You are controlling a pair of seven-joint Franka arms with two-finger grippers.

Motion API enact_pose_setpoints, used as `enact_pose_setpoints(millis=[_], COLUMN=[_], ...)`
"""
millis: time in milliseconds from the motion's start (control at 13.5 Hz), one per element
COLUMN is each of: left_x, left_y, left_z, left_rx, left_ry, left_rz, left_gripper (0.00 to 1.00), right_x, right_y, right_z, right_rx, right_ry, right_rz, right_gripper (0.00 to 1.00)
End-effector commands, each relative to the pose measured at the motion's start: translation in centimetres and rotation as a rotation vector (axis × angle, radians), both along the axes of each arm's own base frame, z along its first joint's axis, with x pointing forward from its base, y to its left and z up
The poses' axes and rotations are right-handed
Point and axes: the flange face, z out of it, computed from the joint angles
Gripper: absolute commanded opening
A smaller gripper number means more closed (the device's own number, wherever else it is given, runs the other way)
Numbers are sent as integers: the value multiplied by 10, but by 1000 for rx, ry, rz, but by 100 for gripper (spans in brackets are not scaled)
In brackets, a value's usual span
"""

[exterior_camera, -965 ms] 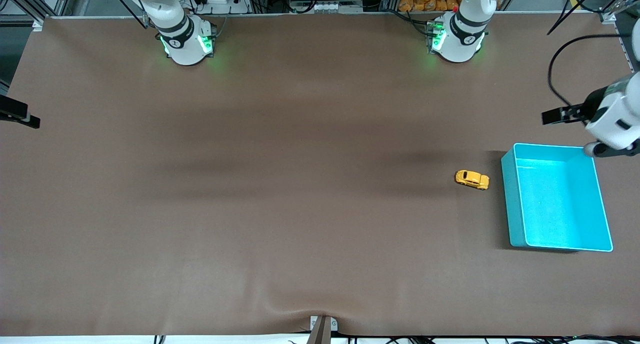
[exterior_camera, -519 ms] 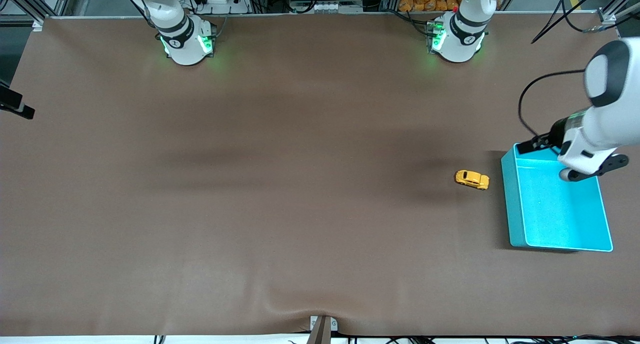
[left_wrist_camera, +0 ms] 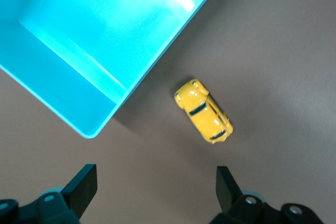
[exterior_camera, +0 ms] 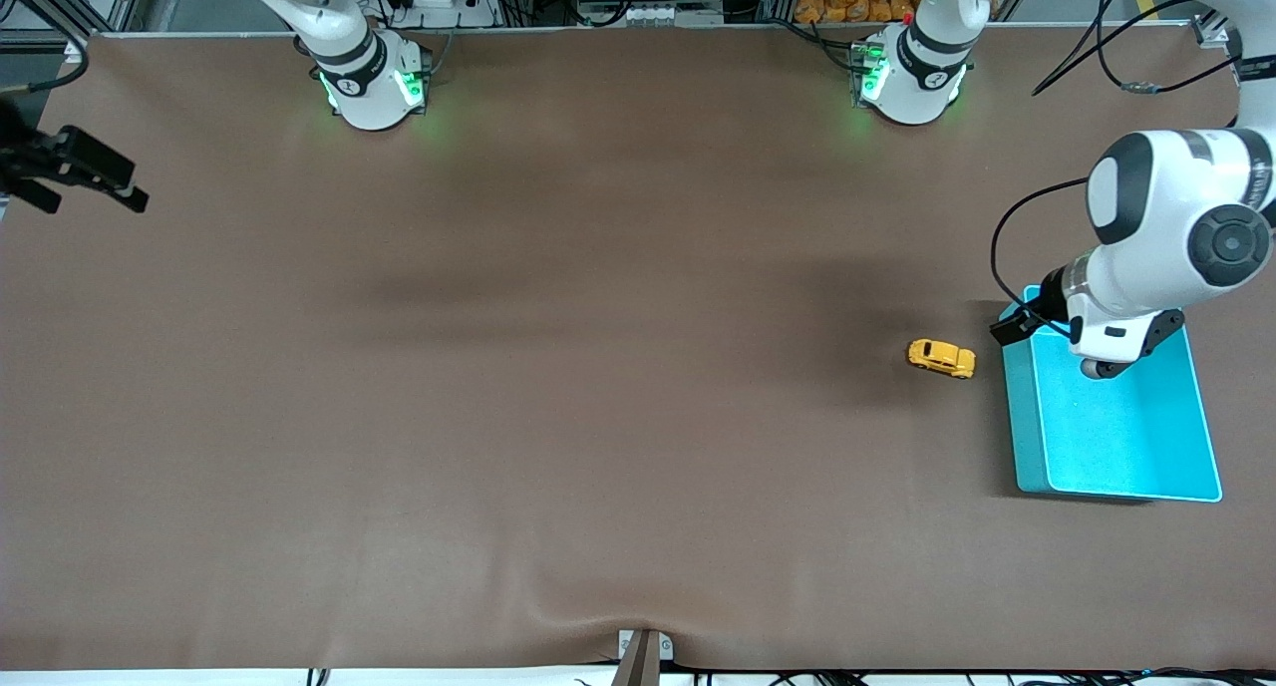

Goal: Wind and store yellow beetle car
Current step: 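Lower the left gripper onto the yellow car and grasp it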

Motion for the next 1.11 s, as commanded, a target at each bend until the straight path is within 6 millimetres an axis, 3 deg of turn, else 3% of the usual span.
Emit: enact_pose_setpoints(millis=[0,297,519,816,1039], left_x=[-11,-14,-8,-10,-12], left_y=[-3,-17,-27,-35,-35], left_z=[-17,-63,-94,-128,-139], left_rx=[-1,-18,-25,-13,-9], left_ry=[-63,-133,-162,-126,-113], left_rz=[129,344,512,584,586], left_gripper=[100,100,100,100,100], right_x=[-5,-6,-8,-9,-9], right_y=[3,3,18,2,-5], right_z=[3,6,6,7,10], right_rx=[-6,-22,-31,-60,-61], right_ry=[-6,-9,4,14,7], right_rz=[-21,-8,24,40,47], right_gripper=[100,100,100,100,100])
